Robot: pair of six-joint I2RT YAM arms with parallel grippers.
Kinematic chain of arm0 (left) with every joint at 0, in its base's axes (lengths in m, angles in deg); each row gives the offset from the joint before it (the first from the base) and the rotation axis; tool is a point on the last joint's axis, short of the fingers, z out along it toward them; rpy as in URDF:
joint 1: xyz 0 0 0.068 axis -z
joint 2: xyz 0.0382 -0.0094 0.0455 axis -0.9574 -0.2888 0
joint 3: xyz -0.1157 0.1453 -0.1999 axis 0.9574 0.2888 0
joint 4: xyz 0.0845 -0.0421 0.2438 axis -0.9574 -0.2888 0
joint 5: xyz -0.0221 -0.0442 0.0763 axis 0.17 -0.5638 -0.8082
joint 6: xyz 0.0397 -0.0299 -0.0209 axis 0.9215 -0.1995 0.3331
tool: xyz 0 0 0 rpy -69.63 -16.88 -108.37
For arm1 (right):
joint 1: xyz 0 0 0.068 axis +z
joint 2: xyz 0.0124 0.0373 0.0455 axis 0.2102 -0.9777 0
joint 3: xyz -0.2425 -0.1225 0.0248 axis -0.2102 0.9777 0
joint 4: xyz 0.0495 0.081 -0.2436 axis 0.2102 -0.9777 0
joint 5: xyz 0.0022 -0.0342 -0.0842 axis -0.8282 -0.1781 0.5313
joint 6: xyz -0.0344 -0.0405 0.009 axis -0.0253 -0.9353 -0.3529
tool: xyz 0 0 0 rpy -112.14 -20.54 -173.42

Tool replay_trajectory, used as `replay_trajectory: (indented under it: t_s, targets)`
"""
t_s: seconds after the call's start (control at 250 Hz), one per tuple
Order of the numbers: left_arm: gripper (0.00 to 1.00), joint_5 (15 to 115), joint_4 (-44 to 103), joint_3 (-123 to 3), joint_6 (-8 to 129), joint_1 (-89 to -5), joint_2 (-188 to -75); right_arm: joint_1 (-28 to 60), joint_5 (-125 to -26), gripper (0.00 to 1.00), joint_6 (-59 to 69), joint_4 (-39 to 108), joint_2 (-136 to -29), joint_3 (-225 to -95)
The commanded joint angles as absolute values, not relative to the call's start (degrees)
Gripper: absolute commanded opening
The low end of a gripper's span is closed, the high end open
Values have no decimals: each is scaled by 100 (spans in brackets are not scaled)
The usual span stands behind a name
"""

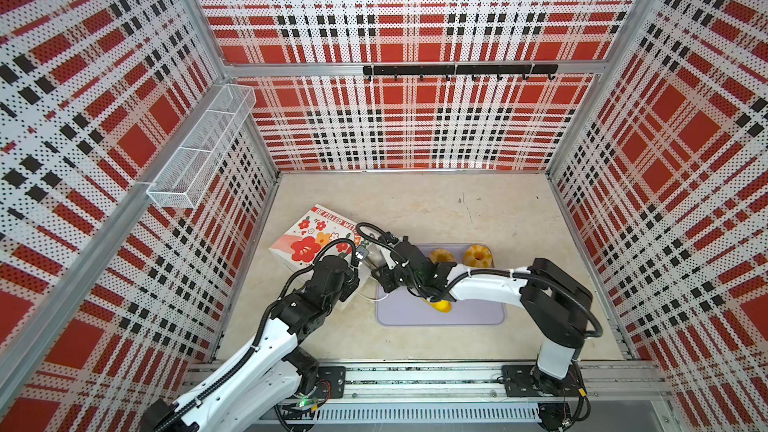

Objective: Take the fake bread out of the paper bag
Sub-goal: 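Pinch another roll inside the bag with the right gripper's tongs, then pull the pinched roll out of the bag toward the tray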

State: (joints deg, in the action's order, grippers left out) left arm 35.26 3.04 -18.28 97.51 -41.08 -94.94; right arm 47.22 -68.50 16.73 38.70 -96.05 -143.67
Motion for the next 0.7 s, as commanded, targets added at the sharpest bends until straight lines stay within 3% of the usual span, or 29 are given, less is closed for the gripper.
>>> replay_trajectory:
  t_s: [0.0, 0.216, 0.696]
  targets:
    - [0, 3416, 628, -2042, 9488, -4169, -9586, 4926, -7210, 0, 2317, 4116, -9050, -13921]
    - [0, 3349, 832, -2109, 9425, -4188, -9767, 5184, -6979, 0, 2961, 3981, -8166, -13243]
    - [0, 3183, 981, -2033, 9281, -4220, -9715, 5106, -6538, 0, 3611, 2180, -5641, -12518]
